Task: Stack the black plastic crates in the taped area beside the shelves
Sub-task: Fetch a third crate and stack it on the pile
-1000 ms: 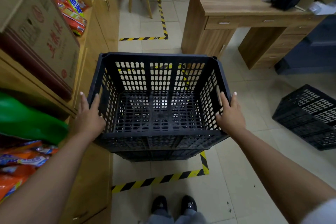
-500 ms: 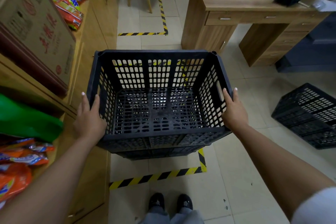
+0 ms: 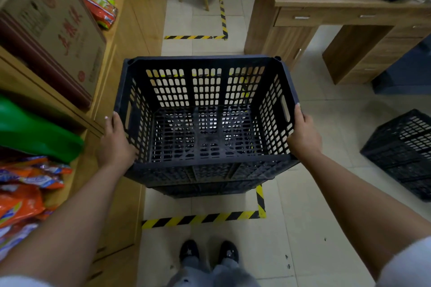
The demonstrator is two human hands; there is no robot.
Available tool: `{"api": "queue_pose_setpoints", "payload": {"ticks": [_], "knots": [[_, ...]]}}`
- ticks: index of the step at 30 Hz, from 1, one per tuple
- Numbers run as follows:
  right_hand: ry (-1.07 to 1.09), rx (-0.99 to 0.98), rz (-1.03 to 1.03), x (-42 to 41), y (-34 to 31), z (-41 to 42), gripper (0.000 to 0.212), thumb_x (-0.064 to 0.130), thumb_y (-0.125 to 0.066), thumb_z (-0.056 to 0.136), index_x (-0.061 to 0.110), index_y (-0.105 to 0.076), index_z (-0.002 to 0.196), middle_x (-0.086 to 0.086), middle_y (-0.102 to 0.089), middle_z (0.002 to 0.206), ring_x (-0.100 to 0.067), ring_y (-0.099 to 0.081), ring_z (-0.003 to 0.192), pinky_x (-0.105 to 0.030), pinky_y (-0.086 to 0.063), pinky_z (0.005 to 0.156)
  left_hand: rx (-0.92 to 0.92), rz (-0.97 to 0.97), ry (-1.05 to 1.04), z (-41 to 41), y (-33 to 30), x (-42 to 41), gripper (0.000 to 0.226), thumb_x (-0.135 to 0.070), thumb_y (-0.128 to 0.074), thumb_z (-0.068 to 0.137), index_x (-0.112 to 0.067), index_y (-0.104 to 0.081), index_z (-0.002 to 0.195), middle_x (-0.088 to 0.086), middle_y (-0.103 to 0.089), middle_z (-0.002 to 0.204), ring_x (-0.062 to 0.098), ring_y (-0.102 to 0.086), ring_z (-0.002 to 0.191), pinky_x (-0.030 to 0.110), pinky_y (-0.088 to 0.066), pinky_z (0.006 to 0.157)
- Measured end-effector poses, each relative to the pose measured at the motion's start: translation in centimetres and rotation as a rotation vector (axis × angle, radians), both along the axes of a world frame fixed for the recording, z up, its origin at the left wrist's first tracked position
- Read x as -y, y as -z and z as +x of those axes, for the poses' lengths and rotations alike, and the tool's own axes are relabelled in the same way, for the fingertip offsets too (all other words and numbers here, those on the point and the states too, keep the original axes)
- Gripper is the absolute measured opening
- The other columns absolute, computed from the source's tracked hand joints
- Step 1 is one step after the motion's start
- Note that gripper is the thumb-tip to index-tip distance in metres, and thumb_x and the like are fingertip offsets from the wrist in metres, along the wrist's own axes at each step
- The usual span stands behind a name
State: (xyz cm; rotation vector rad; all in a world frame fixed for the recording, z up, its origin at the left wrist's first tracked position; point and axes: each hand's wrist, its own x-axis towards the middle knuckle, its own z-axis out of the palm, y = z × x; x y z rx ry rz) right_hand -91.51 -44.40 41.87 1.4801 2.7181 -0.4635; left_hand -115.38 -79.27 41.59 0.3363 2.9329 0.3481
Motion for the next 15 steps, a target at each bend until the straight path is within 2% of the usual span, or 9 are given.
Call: {"api": "queue_pose_setpoints", "payload": {"ticks": [6,10,15], "knots": [[-0.006,-0.011,0.022,-0.28,0.05,0.05,0.086,0.002,-0.053,0.081,0.026,-0.009,0.151,-0.017,-0.041,0.135,-0.040,-0.055,0.101,-0.044,-0.050,0.075,0.042,0.077,-0.017,-0.03,-0.46,0.48,0.083,0.001,-0.058,0.087,-0.019,-0.011,0.153,0.004,-0.015,0.160,0.042,-0.043,0.126,0.051,-0.046,0.093],[0.008,-0.001,0.034,-0.26,0.37,-0.03,0.088,0.004,-0.056,0.081,0.027,-0.008,0.150,-0.016,-0.041,0.135,-0.040,-0.055,0.101,-0.046,-0.051,0.076,0.047,0.077,0.006,-0.29,-0.51,0.65,0.084,0.001,-0.058,0.086,-0.019,-0.011,0.153,0.003,-0.014,0.160,0.039,-0.043,0.128,0.050,-0.048,0.092],[0.001,-0.008,0.057,-0.21,0.57,-0.16,0.089,0.004,-0.058,0.081,0.027,-0.008,0.150,-0.017,-0.041,0.134,-0.040,-0.055,0.099,-0.046,-0.052,0.074,0.009,-0.006,0.001,-0.06,-0.56,0.24,0.089,-0.006,-0.065,0.085,-0.019,-0.008,0.153,0.004,-0.014,0.160,0.039,-0.052,0.115,0.046,-0.048,0.080]]}}
